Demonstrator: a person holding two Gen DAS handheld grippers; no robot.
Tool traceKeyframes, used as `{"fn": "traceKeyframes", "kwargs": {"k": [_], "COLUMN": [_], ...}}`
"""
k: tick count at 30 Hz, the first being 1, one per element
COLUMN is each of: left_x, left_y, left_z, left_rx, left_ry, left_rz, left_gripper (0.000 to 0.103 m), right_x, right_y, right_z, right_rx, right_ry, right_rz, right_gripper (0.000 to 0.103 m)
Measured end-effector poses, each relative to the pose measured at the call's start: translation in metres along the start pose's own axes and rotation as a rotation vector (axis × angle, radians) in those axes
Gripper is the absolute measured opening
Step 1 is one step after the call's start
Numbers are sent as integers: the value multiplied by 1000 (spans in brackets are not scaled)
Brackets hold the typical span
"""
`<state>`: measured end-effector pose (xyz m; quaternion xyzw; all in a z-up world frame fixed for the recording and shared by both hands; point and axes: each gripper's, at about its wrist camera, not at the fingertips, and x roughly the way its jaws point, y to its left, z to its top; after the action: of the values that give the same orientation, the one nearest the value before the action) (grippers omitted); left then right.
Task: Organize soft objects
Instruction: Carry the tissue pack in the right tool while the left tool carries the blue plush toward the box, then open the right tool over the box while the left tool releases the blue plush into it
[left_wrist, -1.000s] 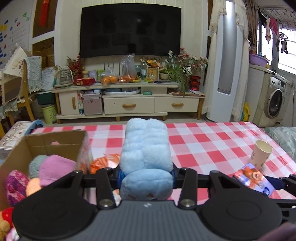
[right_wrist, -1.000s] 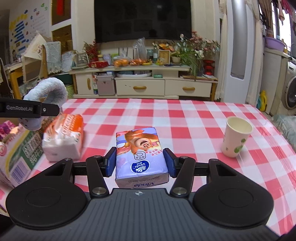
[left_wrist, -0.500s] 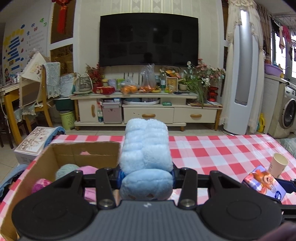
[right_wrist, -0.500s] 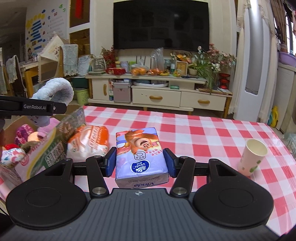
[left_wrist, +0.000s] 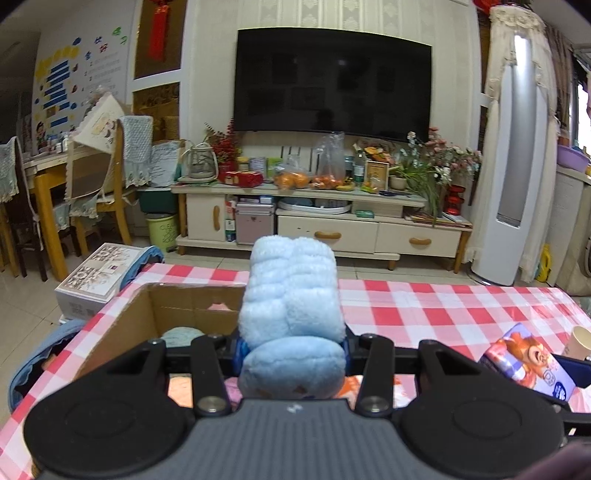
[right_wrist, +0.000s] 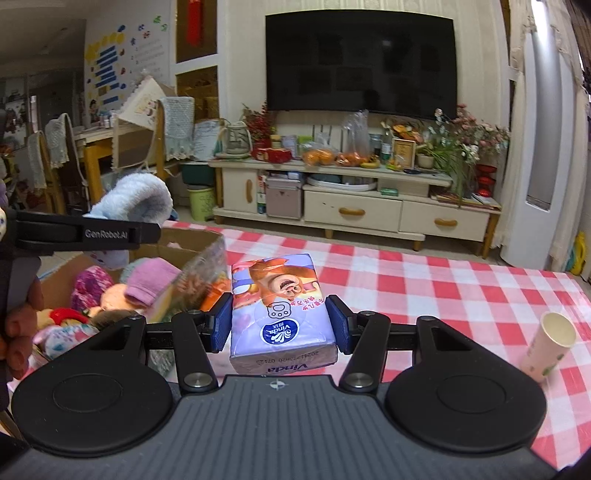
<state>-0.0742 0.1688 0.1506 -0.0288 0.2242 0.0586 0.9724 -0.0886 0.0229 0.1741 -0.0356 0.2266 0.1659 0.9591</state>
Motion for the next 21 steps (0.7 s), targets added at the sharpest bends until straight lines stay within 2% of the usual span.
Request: {"fn": "traceKeyframes", "kwargs": {"k": [11, 21], "left_x": [18, 33], "left_y": [34, 69], "left_z": [4, 6], "left_rx": [-63, -171], "left_ry": [47, 101], "left_rz": [39, 22], "left_gripper": [43, 43], "right_x": [23, 48], "right_y": [37, 54], "right_z": [19, 35], "right_rx": [-9, 6], "right_ry": [-9, -15], "right_rz": [84, 148], "right_gripper": [67, 67]}}
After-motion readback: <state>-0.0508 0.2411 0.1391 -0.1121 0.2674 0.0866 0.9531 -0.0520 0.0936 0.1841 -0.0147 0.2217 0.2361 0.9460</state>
